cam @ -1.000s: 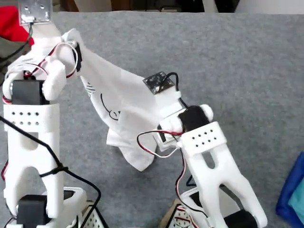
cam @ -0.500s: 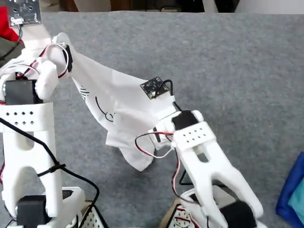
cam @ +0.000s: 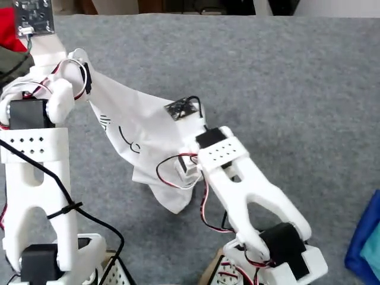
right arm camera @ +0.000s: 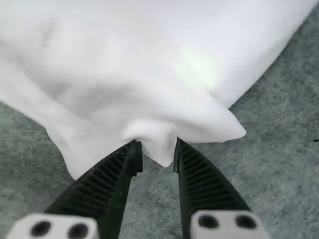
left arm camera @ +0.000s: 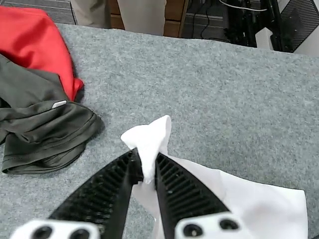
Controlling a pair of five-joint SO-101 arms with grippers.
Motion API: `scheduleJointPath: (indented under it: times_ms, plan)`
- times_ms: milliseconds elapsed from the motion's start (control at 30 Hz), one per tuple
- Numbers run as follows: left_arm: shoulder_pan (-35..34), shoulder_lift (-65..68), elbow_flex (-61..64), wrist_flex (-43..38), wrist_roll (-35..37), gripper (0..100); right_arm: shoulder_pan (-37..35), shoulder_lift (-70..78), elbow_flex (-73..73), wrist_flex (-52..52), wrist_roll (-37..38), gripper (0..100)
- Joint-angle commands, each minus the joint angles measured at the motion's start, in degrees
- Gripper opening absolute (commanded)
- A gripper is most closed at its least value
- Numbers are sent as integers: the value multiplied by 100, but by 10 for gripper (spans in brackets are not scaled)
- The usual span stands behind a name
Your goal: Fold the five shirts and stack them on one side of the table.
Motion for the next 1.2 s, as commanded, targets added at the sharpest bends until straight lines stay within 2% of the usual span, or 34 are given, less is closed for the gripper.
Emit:
scheduleJointPath:
  times_ms: [0, 300, 500, 867, 1033, 1167]
  plan:
    - [-44, -66, -62, -44, -26, 20, -92, -259, -497, 246, -141, 129]
    - [-53, -75, -70, -44, -26, 20, -127, -1279, -602, 1204, -123, 129]
    - [-9, -75, -62, -44, -26, 20, -127, -1587, 84, 1240, -105, 129]
    - [0, -75, -44, -44, -26, 20, -136, -1587, 769, 176, -123, 129]
    - [0, -75, -53, -44, -26, 20, -127, -1587, 822, -369, -123, 75]
    - [0, -75, -70, -44, -26, 20, -101, -1376, 796, -466, -123, 75]
